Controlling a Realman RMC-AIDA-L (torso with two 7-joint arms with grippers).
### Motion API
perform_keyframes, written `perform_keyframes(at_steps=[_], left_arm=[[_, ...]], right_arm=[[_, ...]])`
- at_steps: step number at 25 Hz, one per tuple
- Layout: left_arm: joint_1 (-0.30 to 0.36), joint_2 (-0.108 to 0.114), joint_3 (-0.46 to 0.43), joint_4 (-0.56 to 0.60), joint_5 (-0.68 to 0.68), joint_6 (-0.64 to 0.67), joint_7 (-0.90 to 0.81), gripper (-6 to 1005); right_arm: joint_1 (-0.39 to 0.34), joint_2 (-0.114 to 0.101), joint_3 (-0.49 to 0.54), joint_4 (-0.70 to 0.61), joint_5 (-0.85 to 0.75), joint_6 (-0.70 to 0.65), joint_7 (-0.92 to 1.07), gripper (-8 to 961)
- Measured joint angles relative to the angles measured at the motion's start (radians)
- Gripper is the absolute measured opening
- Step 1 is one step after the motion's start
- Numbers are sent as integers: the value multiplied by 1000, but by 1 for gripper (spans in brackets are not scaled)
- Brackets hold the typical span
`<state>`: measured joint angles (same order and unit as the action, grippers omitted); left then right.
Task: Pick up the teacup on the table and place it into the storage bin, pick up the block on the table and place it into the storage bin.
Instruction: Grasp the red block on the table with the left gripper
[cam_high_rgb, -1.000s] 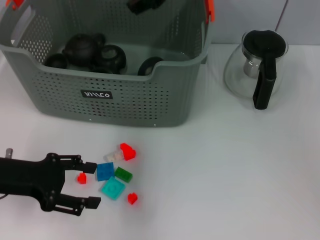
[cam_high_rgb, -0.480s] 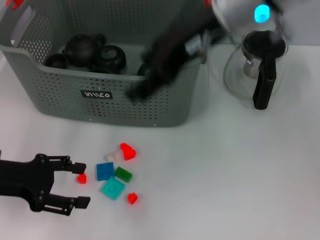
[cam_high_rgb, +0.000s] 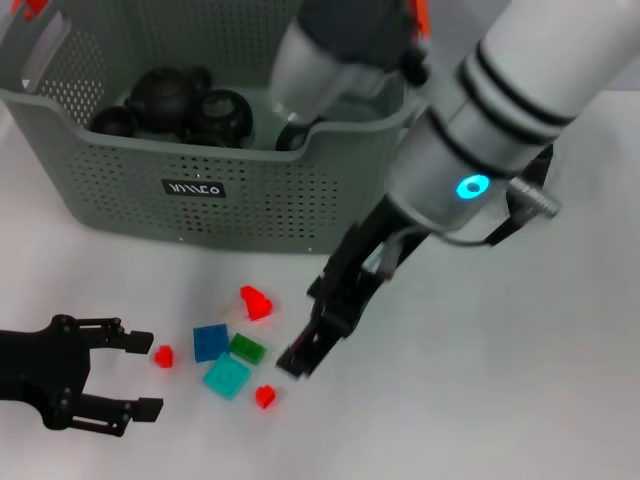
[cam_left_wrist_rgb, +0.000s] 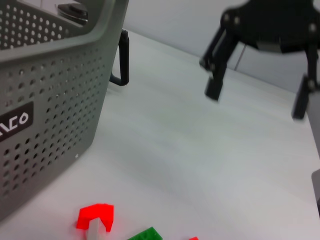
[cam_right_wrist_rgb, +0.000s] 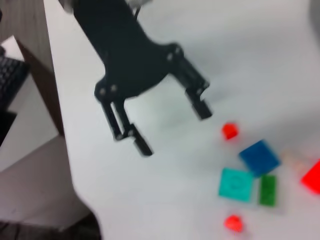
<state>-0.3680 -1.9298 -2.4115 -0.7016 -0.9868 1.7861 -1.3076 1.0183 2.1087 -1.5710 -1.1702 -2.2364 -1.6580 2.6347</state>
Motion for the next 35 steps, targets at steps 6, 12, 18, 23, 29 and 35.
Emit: perform_keyframes(at_steps=[6, 12, 18, 23, 29, 35], left_arm=[[-6, 0, 0, -1, 4, -3, 12, 861], [-9, -2, -1, 1, 5, -4, 23, 861], [-11, -7, -2, 5, 5, -20, 25, 861], [-11, -7, -1, 6, 5, -33, 35, 861], [-9, -2, -1, 10, 6, -55, 40, 861], [-12, -1, -1, 10, 6, -57, 40, 861]], right_arm=[[92, 3, -150, 168, 76, 102, 42, 946], [114, 5, -281, 226, 89, 233, 63, 946], [101, 12, -424, 238, 92, 390, 54, 946], [78, 14, -481, 247, 109, 451, 35, 946], [63, 15, -501, 269, 151, 494, -8, 947], [59, 16, -524, 288, 170, 519, -28, 919]])
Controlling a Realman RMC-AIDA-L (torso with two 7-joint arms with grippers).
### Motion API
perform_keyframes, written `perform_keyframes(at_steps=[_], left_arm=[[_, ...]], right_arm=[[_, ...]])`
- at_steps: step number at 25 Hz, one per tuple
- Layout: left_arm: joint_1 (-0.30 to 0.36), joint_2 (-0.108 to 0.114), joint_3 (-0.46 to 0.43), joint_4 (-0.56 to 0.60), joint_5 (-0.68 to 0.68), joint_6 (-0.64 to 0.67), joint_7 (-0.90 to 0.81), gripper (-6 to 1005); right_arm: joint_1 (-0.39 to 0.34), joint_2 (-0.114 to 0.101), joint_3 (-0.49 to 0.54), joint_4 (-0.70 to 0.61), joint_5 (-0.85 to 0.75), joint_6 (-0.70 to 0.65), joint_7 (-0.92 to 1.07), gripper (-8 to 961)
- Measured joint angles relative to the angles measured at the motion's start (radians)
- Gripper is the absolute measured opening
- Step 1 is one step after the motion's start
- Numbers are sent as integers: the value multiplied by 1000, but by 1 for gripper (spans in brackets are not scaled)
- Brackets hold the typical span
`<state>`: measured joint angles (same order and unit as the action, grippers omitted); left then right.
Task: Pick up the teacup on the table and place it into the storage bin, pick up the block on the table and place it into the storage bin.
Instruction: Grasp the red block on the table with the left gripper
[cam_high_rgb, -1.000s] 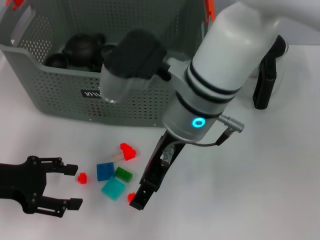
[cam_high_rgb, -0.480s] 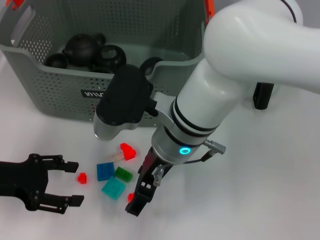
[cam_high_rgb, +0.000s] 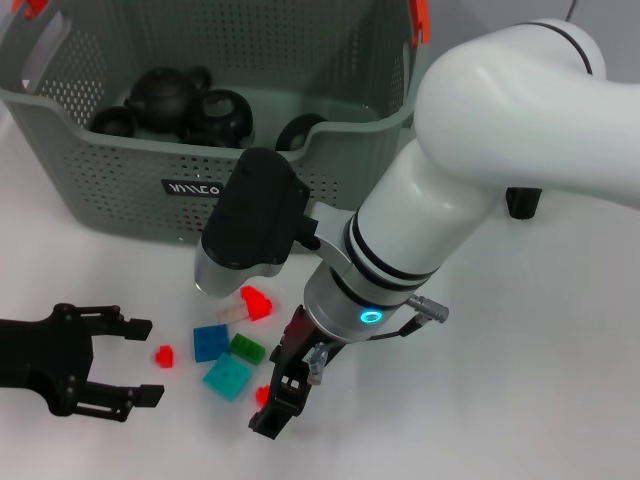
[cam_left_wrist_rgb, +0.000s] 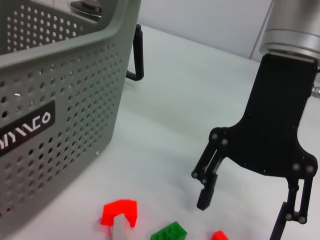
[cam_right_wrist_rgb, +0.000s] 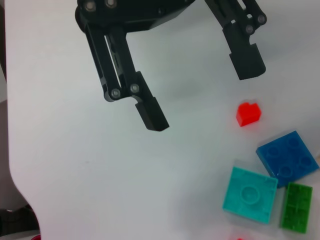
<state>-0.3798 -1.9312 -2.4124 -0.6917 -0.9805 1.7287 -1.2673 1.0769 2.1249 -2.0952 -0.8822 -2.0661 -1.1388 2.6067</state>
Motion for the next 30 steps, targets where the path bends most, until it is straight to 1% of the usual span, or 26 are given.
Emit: perform_keyframes(at_steps=[5, 8, 15, 29, 30], left_arm=[[-7, 0, -1, 0, 0, 0, -4, 861], [-9, -1, 0, 0, 0, 0, -4, 861], [-11, -3, 1, 0, 0, 0, -5, 861], [-14, -6, -1, 0, 0, 0, -8, 861], [-14, -6, -1, 0, 0, 1, -8, 861]], right_arm=[[-2, 0, -13, 19, 7, 30, -16, 791], [-2, 0, -32, 44, 43, 64, -47, 755], [-5, 0, -37, 94, 100, 104, -122, 671], [-12, 0, -47, 105, 118, 118, -169, 671], [-12, 0, -47, 104, 135, 112, -179, 642]])
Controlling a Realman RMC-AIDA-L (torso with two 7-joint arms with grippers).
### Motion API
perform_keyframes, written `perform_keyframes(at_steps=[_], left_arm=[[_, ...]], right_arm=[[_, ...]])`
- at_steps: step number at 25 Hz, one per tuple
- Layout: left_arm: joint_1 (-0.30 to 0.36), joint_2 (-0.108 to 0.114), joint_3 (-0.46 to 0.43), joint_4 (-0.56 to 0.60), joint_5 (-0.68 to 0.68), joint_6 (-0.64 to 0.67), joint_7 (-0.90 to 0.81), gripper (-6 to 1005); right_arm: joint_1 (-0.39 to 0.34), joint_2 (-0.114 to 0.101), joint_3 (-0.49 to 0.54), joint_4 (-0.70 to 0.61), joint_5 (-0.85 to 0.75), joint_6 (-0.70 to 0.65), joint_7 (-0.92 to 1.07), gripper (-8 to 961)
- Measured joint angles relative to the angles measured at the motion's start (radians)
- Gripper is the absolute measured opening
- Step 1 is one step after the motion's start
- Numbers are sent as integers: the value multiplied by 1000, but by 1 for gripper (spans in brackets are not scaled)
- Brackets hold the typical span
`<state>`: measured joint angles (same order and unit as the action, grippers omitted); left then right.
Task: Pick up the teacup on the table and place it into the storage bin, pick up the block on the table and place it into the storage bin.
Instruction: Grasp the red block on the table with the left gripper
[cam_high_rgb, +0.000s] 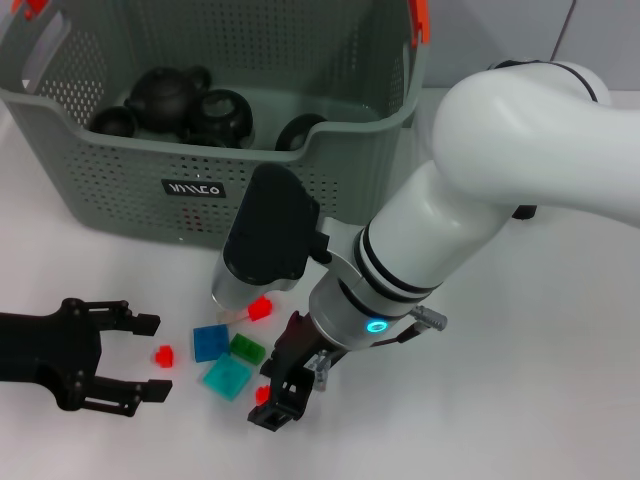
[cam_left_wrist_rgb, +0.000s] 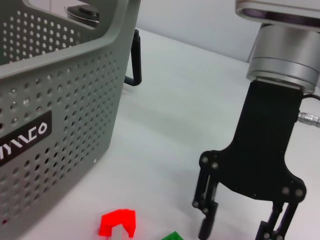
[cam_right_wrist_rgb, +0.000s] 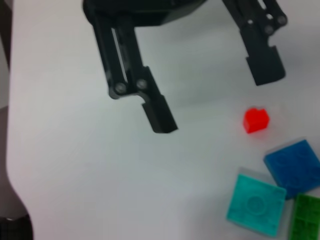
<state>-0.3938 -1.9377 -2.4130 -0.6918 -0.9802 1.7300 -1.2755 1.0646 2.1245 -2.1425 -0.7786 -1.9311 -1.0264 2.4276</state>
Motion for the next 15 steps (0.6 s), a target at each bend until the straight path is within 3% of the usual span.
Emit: perform_keyframes(at_steps=[5, 7, 10, 15], left_arm=[[-1, 2, 0, 0, 0, 5, -3, 861], [0, 5, 0, -2, 0, 9, -13, 862], [3, 11, 0, -14, 0, 24, -36, 862], [2, 15, -13, -25, 0, 54, -49, 863]], right_arm=[[-1, -8, 8, -14, 5, -14, 1, 499], [-1, -17, 32, -22, 0, -31, 7, 502], [-13, -28, 145, -35, -32, -104, -6, 507], [-102, -27, 405, -154, -151, -220, -68, 567]])
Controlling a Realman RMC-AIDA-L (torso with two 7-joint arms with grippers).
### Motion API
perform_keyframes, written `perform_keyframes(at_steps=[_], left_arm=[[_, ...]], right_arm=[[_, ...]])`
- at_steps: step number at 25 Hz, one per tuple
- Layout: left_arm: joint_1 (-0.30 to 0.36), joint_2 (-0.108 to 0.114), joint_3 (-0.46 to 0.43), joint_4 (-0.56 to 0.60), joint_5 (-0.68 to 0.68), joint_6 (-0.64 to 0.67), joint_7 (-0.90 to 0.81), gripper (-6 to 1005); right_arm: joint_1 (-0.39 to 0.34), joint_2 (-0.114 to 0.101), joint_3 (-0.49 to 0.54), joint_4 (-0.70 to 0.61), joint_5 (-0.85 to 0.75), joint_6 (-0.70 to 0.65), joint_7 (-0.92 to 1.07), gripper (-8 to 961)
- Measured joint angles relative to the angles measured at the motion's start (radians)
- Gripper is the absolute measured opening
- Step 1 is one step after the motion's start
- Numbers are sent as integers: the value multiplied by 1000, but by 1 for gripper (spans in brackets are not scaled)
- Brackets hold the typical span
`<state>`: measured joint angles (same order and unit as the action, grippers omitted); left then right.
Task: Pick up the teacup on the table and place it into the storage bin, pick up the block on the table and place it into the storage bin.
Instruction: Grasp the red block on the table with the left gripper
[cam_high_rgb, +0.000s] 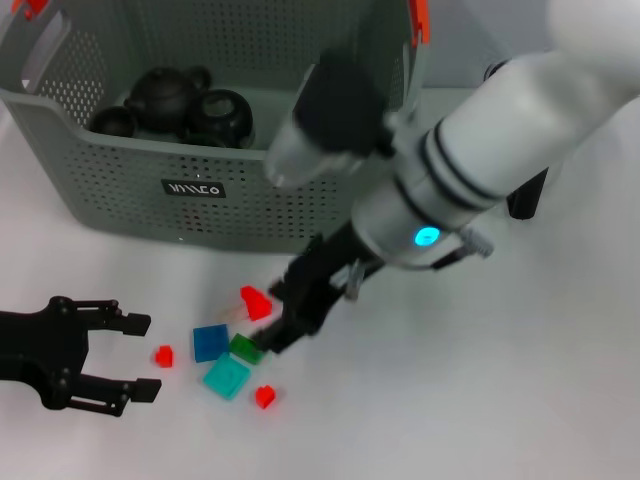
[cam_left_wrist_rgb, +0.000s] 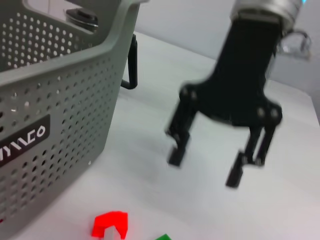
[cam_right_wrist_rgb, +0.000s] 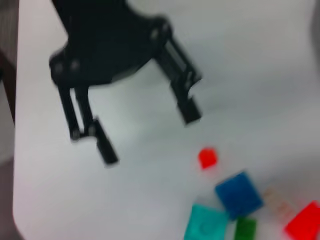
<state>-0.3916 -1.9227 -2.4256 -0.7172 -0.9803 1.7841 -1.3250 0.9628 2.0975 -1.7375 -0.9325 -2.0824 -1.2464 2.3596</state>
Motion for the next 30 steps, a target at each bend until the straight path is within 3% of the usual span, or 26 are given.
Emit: perform_keyframes(at_steps=[6, 11, 14, 19, 23, 30], left_arm=[[-4, -1, 7, -31, 0, 25, -22, 864], [-10, -1, 9, -71, 0, 55, -32, 864], [-18, -4, 16, -115, 6, 62, -45, 865], [-62, -25, 49, -184, 72, 90, -80, 864], [-129, -55, 78, -197, 149, 104, -107, 863], [-227, -162, 137, -321, 317, 85, -145, 860]], right_arm=[[-81, 2, 231, -133, 33, -165, -134, 639], [-150, 0, 318, -184, 134, -260, -245, 874], [-203, 1, 355, -226, 186, -275, -283, 945], [-268, -2, 434, -227, 273, -314, -360, 945], [-306, -3, 540, -225, 302, -391, -421, 945], [-319, -18, 697, -225, 288, -486, -440, 945]])
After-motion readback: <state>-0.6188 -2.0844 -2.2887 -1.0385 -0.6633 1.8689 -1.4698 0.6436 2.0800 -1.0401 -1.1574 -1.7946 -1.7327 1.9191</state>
